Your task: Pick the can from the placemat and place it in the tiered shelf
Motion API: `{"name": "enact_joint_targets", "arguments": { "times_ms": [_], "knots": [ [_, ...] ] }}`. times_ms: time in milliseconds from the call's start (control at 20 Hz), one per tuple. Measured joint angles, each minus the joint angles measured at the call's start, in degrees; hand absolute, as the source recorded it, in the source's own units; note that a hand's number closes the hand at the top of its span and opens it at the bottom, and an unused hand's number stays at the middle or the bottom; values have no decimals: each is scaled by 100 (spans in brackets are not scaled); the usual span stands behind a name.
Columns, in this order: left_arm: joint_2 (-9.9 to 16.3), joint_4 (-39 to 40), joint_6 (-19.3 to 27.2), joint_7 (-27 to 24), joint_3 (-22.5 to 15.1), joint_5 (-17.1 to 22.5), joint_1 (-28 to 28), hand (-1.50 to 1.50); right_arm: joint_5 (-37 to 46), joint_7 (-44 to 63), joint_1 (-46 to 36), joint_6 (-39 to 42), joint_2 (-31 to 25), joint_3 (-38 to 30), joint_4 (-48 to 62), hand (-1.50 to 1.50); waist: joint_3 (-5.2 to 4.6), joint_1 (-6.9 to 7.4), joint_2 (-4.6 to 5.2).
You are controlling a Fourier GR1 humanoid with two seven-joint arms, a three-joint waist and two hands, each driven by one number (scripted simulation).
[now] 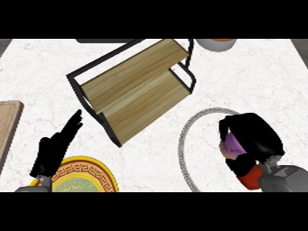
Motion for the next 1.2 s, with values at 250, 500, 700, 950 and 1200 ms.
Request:
{"name": "enact_joint_targets", "arguments": {
  "times_ms": [250,500,700,950,1200],
  "knots": [
    [-61,-74,57,146,-9,-30,-41,0,-453,43,192,367,-147,-516,-1215,150,-3,-27,-6],
    [-26,-140,-1,191,-15,-32,13,0,-1041,292,-338,605,14,-1259,-1902,150,-4,-5,-6],
    [-13,-32,5,202,27,-44,-111,0,-1709,856,-1151,844,438,-1823,-2127,150,-8,11,-1],
    [-66,-99,-8,263,4,-42,-114,0,-2097,1728,-2459,1034,665,-2147,-1882,150,-8,50,3],
    [-160,-30,52,223,-55,-131,-151,0,-1885,2201,-3751,726,759,-2073,-900,150,-9,86,15]
  ]
}}
